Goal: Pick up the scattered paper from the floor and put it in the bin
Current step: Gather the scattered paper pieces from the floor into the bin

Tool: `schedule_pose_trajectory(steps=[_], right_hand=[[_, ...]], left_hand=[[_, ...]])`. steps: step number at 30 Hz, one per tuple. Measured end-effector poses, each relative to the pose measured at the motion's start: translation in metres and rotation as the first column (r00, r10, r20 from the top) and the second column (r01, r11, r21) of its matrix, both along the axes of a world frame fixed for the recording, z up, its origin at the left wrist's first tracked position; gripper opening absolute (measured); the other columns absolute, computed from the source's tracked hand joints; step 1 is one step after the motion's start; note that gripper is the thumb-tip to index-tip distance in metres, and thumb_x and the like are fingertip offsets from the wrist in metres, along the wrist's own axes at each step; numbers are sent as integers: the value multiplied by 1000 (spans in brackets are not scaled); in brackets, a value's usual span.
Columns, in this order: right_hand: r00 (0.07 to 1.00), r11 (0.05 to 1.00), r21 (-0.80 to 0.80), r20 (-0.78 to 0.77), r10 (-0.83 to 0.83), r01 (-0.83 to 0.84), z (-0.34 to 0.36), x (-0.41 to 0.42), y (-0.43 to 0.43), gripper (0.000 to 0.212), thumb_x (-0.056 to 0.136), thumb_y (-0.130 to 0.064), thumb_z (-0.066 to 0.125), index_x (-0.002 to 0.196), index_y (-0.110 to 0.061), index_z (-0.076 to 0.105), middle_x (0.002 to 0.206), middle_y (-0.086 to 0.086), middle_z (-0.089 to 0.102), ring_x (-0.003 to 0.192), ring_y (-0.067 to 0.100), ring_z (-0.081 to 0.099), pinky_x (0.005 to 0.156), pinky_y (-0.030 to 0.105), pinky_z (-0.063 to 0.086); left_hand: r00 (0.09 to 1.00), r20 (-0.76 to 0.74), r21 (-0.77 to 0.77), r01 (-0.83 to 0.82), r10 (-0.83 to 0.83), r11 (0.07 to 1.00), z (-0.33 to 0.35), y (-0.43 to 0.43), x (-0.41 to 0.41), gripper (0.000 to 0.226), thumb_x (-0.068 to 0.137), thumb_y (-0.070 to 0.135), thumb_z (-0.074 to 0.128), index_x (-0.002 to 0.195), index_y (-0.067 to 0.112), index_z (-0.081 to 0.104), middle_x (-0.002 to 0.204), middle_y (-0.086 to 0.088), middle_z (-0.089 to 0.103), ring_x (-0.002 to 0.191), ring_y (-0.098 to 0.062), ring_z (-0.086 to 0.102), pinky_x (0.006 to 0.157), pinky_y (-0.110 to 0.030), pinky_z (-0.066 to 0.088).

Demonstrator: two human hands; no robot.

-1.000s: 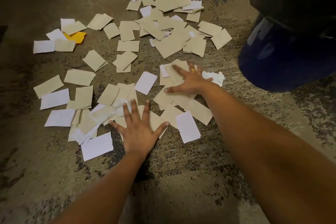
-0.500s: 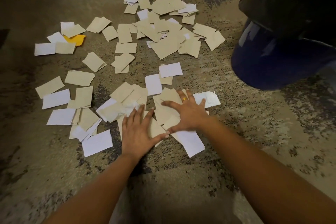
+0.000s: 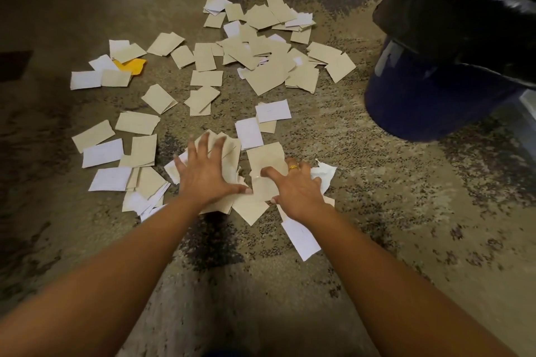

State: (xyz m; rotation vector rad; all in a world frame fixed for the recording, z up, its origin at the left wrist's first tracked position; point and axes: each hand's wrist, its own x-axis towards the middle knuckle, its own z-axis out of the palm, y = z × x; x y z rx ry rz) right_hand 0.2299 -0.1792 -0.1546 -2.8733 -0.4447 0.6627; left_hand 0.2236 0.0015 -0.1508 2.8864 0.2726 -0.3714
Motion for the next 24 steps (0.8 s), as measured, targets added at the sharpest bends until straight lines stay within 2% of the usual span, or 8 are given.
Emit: schedule_pose_trajectory(steps=[3, 6, 11, 16, 18, 20, 22, 24], right_hand=[[1000, 1000, -4, 4, -1, 1, -1, 3, 3, 49, 90, -23, 59, 129, -41, 34, 139, 13, 29, 125, 35, 27, 90, 49, 39], [1000, 1000, 22, 5, -17, 17, -2, 3, 4, 47, 92, -16, 56, 127, -39, 35, 135, 14, 32, 122, 34, 28, 88, 47, 40], [998, 999, 35, 56, -5, 4, -3, -5, 6, 50, 92, -10, 50, 132, -33, 31, 137, 17, 30, 125, 36, 26, 87, 44, 43], [997, 997, 74, 67, -38, 33, 2, -13, 7, 54, 90, 1, 44, 133, -29, 31, 141, 18, 28, 124, 37, 29, 86, 43, 46], [998, 995, 96, 60, -35, 29, 5, -13, 5, 55, 88, 4, 44, 132, -27, 32, 134, 18, 35, 120, 36, 32, 82, 42, 47], [998, 994, 107, 59, -26, 20, 8, -13, 1, 56, 87, 7, 43, 131, -25, 32, 125, 18, 41, 117, 36, 36, 79, 41, 46], [998, 992, 125, 57, -23, 15, 12, -12, -3, 58, 85, 10, 42, 131, -23, 32, 119, 19, 46, 113, 36, 41, 78, 40, 45], [998, 991, 136, 64, -23, 14, 17, -14, -9, 59, 83, 13, 42, 130, -21, 33, 114, 19, 49, 107, 35, 47, 76, 38, 43]], left_hand=[[969, -248, 58, -3, 18, 998, -1, 15, 15, 140, 46, 78, 69, 147, 32, -15, 156, -7, -23, 143, -39, -15, 103, -73, 5], [947, -320, 36, 1, 10, 999, -5, 14, 12, 142, 45, 72, 75, 146, 35, -17, 157, -10, -16, 144, -40, -8, 105, -72, 16], [981, -195, 1, -19, 19, 1000, -12, 11, 1, 131, 48, 66, 79, 148, 32, 2, 153, -15, 15, 140, -39, 14, 106, -62, 29], [997, -45, -44, -69, 67, 997, -4, -3, -8, 106, 66, 43, 81, 148, 26, 15, 142, -13, 42, 127, -37, 38, 97, -46, 40], [999, 5, -40, -50, 50, 998, -4, -7, -11, 87, 69, 37, 80, 141, 23, 33, 129, -12, 55, 115, -34, 49, 86, -40, 45], [999, 49, -4, -20, 21, 1000, -4, -14, -17, 57, 77, 29, 73, 128, 20, 49, 116, -11, 62, 106, -31, 54, 77, -36, 46], [996, 85, 67, 4, -10, 998, -1, -19, -21, 37, 86, 17, 61, 123, 18, 56, 109, -12, 65, 100, -31, 59, 74, -36, 48], [996, 62, 168, 54, -65, 984, 3, -21, -23, 32, 90, 10, 53, 120, 18, 58, 105, -12, 67, 94, -31, 63, 71, -35, 49]])
